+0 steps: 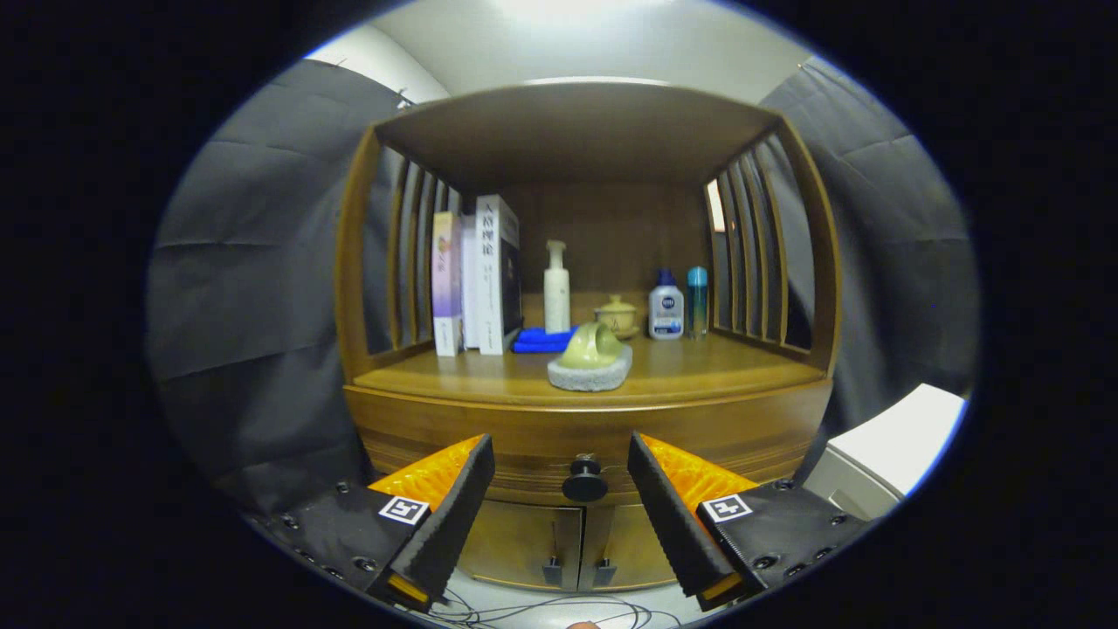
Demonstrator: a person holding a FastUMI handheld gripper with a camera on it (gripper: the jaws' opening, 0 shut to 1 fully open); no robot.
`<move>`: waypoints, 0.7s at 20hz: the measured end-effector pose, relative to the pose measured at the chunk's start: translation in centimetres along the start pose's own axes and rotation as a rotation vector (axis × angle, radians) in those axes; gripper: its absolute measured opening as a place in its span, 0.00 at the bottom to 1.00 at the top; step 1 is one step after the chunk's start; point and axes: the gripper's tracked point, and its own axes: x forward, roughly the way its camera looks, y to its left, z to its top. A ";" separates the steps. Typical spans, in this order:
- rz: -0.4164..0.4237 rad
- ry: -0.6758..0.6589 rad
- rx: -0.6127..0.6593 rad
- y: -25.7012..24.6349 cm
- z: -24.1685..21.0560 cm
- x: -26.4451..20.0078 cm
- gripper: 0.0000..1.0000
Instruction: Pull open the drawer, take out the items inside it, and place them on the countertop above the cabinet.
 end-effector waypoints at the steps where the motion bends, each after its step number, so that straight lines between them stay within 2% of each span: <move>1: 0.004 -0.013 -0.001 0.0 0.4 -1.0 0.98; 4: 0.009 -0.048 0.002 0.1 0.7 -3.3 0.98; 9: 0.017 -0.033 0.004 -0.3 -0.3 -5.5 0.98; 14: 0.033 -0.087 -0.007 -0.2 0.9 -7.7 0.98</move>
